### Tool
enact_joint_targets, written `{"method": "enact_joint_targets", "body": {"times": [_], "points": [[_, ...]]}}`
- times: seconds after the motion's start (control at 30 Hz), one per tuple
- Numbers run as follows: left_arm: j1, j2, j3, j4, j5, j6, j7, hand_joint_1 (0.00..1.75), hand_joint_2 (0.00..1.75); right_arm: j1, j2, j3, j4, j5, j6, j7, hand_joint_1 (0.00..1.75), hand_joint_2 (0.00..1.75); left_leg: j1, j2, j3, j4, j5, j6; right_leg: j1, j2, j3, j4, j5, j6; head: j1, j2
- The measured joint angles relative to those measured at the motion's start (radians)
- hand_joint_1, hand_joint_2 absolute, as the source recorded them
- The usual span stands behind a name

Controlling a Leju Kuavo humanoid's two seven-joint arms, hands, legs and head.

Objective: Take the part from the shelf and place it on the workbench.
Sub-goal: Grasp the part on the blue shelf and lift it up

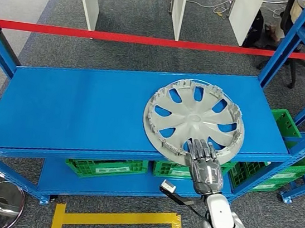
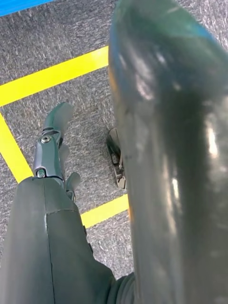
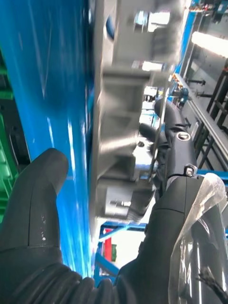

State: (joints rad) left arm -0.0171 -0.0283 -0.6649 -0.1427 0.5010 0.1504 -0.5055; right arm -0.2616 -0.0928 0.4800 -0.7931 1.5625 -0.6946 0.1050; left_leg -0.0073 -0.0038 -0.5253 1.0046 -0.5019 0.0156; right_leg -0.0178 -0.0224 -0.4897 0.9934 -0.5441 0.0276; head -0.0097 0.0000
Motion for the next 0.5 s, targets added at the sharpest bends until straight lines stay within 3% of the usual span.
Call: {"method": "enact_joint_targets", "body": {"times": [0.5], "points": [[0.000,-0.008,0.000,0.000,0.004,0.002,0.000,0.00,0.00,0.023,0.014,0.042,-0.153,0.008,0.000,0.038,1.75,1.75,0.000,0.000,0.000,0.000,0.000,0.000,0.000,0.000,0.000,0.000,0.000,0.000,0.000,0.000]]}}
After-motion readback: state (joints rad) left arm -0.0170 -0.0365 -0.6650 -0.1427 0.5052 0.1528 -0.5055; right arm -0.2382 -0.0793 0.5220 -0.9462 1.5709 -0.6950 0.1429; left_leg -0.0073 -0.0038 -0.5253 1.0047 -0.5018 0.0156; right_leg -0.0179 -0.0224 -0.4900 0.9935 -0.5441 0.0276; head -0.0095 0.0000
